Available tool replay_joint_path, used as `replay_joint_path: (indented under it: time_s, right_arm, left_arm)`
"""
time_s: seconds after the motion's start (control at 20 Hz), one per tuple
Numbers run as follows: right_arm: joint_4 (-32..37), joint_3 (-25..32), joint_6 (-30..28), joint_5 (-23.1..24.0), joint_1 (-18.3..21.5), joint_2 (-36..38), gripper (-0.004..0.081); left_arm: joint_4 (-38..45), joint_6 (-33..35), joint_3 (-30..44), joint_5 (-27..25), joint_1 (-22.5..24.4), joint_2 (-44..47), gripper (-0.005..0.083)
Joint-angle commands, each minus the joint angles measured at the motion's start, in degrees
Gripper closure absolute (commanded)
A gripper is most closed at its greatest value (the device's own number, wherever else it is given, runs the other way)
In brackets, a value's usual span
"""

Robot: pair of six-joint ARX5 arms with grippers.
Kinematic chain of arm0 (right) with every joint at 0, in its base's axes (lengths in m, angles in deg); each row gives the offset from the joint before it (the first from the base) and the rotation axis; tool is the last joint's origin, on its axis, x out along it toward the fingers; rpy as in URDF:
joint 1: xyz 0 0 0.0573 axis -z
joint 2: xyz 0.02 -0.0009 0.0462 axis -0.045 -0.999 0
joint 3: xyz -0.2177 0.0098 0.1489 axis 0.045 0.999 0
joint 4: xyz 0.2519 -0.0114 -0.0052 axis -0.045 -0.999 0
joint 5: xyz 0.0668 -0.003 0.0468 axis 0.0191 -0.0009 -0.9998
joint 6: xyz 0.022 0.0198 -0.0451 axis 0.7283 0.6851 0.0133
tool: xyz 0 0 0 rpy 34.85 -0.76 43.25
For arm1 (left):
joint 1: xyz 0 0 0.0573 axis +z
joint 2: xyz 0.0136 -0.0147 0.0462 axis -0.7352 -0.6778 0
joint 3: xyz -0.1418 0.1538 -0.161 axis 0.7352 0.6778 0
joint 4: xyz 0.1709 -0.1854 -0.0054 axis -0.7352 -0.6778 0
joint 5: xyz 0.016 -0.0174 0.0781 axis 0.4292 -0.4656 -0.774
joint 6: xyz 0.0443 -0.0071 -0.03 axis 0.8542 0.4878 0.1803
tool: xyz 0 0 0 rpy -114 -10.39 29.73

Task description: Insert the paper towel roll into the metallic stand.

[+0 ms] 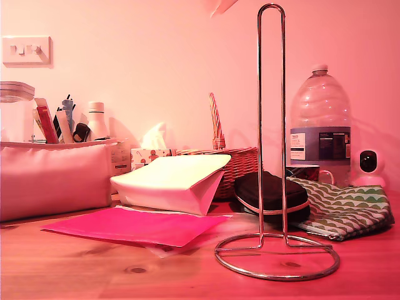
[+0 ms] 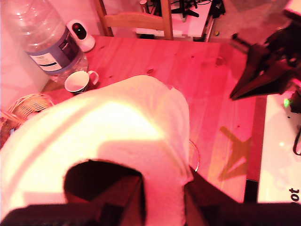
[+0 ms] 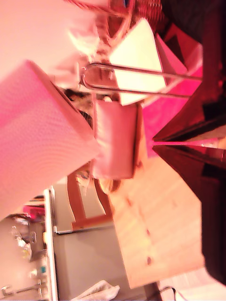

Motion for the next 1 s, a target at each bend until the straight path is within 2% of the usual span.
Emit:
replay_joint_path:
  time_s: [0.0, 0.1, 0.25, 0.4, 0.55, 0.7, 0.95]
  right_arm:
    - [-0.44, 0.39, -0.13, 2.10, 0.17, 0.68, 0.0783]
    - [-0.17, 0.39, -0.13, 4.57, 0.24, 1.16, 0.0783]
    - [-0.20, 0.39, -0.11, 4.61, 0.26, 1.16, 0.0783]
    - [0.26, 0.39, -0.13, 7.48, 1.07, 1.16, 0.0783]
    - [0.22, 0.39, -0.07, 7.21, 1.44, 1.16, 0.0783]
    - [1.03, 0.39, -0.09, 9.16, 2.08, 1.16, 0.0783]
    - [3.52, 0.39, -0.17, 7.78, 2.58, 1.11, 0.0783]
  left_arm:
    - [0.85, 0.24, 0.42, 0.46, 0.11, 0.17, 0.0798]
    - [0.85, 0.24, 0.42, 0.44, 0.11, 0.17, 0.0798]
    - [0.85, 0.22, 0.42, 0.44, 0.37, 0.17, 0.0798]
    - [0.85, 0.20, 0.42, 0.46, 0.42, 0.17, 0.0798]
    - [0.85, 0.20, 0.42, 0.46, 0.42, 0.17, 0.0798]
    - [0.85, 0.20, 0.42, 0.46, 0.42, 0.17, 0.0798]
    - [0.85, 0.22, 0.42, 0.46, 0.42, 0.17, 0.0798]
